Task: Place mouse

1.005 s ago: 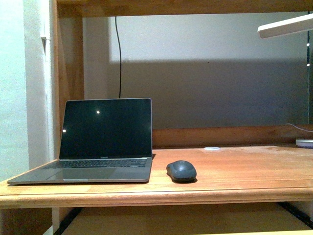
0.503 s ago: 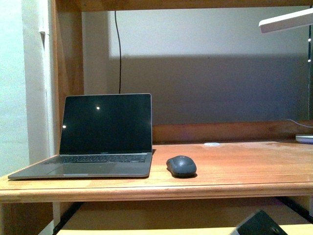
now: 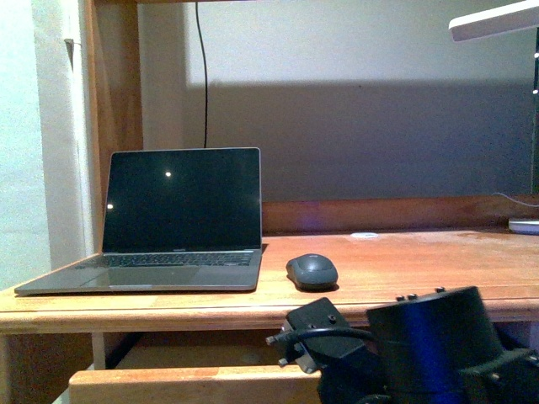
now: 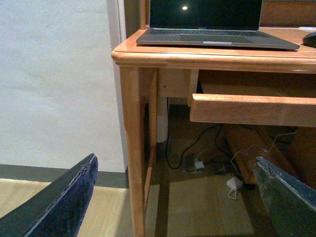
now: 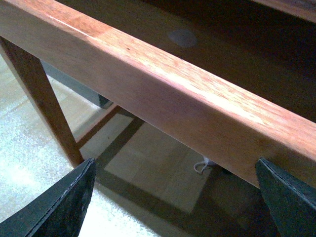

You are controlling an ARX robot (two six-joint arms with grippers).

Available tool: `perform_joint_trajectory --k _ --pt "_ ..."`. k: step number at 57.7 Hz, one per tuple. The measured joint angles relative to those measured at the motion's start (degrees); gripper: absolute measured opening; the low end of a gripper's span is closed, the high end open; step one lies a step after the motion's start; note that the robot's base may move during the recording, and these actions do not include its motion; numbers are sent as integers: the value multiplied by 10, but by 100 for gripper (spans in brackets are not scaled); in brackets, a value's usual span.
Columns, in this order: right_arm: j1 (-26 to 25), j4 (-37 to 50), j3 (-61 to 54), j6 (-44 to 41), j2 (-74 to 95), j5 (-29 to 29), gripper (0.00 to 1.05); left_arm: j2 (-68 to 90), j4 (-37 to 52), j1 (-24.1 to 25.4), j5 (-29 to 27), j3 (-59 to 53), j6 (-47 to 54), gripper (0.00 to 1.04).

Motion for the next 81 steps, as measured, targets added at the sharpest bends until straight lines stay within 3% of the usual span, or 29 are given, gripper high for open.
perform_joint_trajectory --k 25,44,54,63,81 --pt "16 -8 83 16 56 27 97 0 0 0 0 0 0 97" --pt "-23 11 -12 44 -29 6 97 0 0 0 0 0 0 97" --pt "-87 4 -134 64 -185 -39 97 0 0 0 0 0 0 97" --pt "-186 -23 -231 90 -339 -84 97 0 0 0 0 0 0 97" --pt "-416 -140 -400 162 -686 -275 97 0 0 0 0 0 0 97"
